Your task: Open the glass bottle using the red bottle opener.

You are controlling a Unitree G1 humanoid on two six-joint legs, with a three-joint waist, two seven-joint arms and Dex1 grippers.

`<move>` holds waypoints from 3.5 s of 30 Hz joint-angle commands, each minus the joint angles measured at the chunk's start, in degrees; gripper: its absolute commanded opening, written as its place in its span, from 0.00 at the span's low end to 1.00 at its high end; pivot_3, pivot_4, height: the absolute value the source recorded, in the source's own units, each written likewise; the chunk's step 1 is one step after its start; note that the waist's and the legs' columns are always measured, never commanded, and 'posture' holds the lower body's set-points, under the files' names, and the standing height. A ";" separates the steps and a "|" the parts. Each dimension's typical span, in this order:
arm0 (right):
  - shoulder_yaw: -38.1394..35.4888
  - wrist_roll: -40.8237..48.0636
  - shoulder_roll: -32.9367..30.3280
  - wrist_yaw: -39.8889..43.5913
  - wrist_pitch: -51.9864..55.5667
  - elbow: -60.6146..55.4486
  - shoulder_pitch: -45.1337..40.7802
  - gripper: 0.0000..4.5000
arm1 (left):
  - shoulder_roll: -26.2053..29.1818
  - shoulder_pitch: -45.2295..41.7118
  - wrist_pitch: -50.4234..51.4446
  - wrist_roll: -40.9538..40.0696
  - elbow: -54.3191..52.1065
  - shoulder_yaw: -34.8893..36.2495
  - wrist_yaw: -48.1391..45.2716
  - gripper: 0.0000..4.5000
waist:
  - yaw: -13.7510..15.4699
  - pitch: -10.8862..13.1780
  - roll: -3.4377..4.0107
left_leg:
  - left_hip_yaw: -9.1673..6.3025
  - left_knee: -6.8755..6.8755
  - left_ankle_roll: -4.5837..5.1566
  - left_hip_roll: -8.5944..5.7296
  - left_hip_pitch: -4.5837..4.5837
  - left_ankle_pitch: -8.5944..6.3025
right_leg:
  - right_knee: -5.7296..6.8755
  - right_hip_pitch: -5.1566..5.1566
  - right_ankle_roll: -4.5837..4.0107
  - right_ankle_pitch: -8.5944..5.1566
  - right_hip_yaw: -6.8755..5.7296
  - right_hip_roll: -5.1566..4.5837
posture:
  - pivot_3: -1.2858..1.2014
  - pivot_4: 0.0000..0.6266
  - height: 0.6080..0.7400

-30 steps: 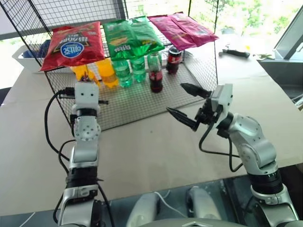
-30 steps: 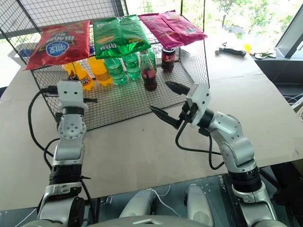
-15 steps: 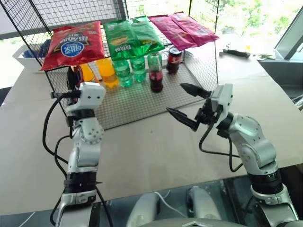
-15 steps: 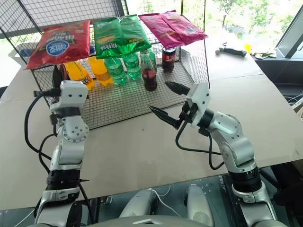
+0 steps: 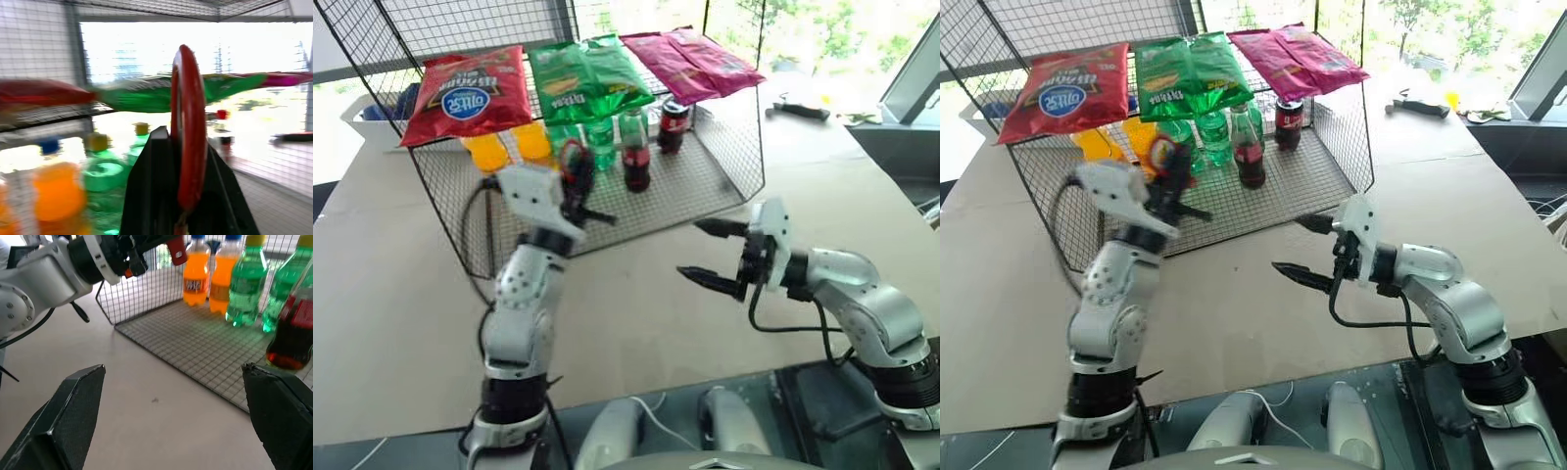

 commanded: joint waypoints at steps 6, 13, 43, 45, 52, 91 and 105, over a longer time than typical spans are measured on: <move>0.45 9.10 -3.26 2.71 17.77 -1.17 -8.48 1.00 | 0.19 0.89 21.76 -34.31 -4.49 -1.64 -14.04 0.01 | -0.02 0.00 -0.01 | 0.04 0.03 0.02 0.00 0.01 -0.01 | 0.03 -0.01 0.00 0.00 0.04 0.06 | 0.52 0.24 1.00; 0.10 17.12 -5.75 8.15 28.65 0.74 -15.84 1.00 | 1.77 0.92 28.68 -45.26 -2.13 -1.14 -18.87 0.01 | 0.10 0.00 -0.01 | 0.07 0.04 0.05 -0.02 0.00 -0.03 | -0.03 0.00 0.00 0.00 0.06 0.02 | 0.52 0.24 1.00; 0.59 22.14 -6.20 9.24 39.93 2.53 -24.84 0.02 | 2.82 0.99 27.81 -40.61 -0.94 -2.83 -23.46 0.00 | 0.30 0.00 -0.01 | 0.10 0.04 0.08 -0.01 -0.04 -0.05 | -0.08 -0.02 0.00 0.00 0.08 -0.03 | 0.52 0.24 1.00; 0.94 21.95 -6.58 9.63 39.88 2.09 -24.61 0.02 | 2.80 0.98 27.76 -40.41 -0.89 -2.93 -23.69 0.00 | 0.28 0.00 0.00 | 0.10 0.04 0.10 -0.01 -0.04 -0.06 | -0.09 -0.02 0.00 0.00 0.08 -0.02 | 0.52 0.24 1.00; 0.29 20.18 -4.65 7.06 38.47 3.39 -23.89 0.02 | 2.41 1.13 27.56 -39.75 -0.69 -3.10 -24.23 0.00 | 0.25 0.00 -0.01 | 0.11 0.04 0.11 -0.01 -0.03 -0.06 | -0.09 -0.02 0.00 0.00 0.08 -0.02 | 0.52 0.24 1.00; -1.83 25.59 -0.11 1.16 46.45 4.69 -25.28 0.01 | 1.58 0.89 28.39 -41.11 -0.01 -2.73 -24.89 0.00 | 0.17 0.01 0.00 | 0.11 0.04 0.14 -0.01 -0.06 -0.08 | -0.11 -0.03 0.00 0.00 0.09 -0.03 | 0.52 0.24 1.00; -11.33 14.47 -2.89 -11.87 32.62 -1.33 -9.00 0.00 | 3.17 3.23 23.30 -37.72 -0.83 6.04 -18.81 0.86 | 0.29 0.00 -0.01 | 0.18 0.01 0.15 -0.01 -0.07 -0.09 | -0.12 -0.08 0.00 0.00 0.16 -0.03 | 0.52 0.24 1.00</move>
